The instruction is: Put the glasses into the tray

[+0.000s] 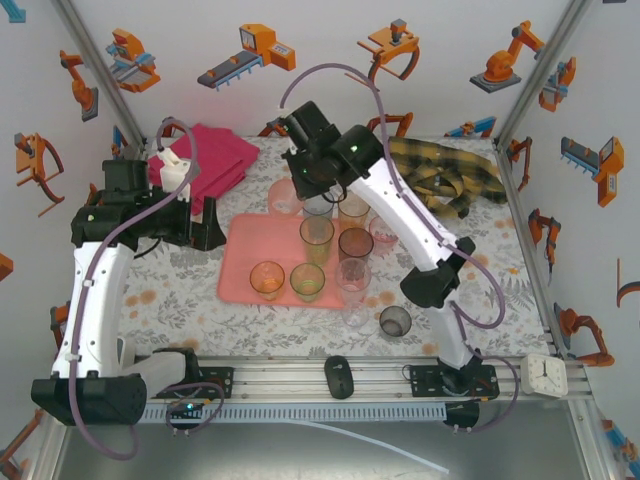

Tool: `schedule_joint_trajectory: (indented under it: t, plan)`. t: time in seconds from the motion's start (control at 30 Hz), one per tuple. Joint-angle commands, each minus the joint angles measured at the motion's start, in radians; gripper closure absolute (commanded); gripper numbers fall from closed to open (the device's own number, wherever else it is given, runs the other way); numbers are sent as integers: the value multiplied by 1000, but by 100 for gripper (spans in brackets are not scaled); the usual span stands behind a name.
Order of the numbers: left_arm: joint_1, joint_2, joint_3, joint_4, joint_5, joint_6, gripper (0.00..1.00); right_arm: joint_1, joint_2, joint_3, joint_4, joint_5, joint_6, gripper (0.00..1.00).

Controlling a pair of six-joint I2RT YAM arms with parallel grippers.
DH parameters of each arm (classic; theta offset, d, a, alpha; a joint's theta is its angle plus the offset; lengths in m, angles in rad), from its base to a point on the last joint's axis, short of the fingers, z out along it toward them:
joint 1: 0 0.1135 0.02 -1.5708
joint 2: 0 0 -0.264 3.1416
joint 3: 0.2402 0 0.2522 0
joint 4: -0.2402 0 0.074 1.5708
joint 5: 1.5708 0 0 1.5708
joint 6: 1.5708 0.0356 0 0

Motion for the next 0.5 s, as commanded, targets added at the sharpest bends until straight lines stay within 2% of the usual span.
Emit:
schedule_joint_trajectory:
  t: [0.0, 0.23, 0.47]
  plan:
    - [7, -17, -8, 8, 23, -9, 1, 26, 0, -32, 87, 0, -12, 100]
    - [22, -22, -9, 7, 32, -14, 1, 80, 91, -24, 97, 85, -59, 100]
    - [55, -48, -26, 8, 50, -26, 1, 88, 158, -24, 121, 92, -56, 100]
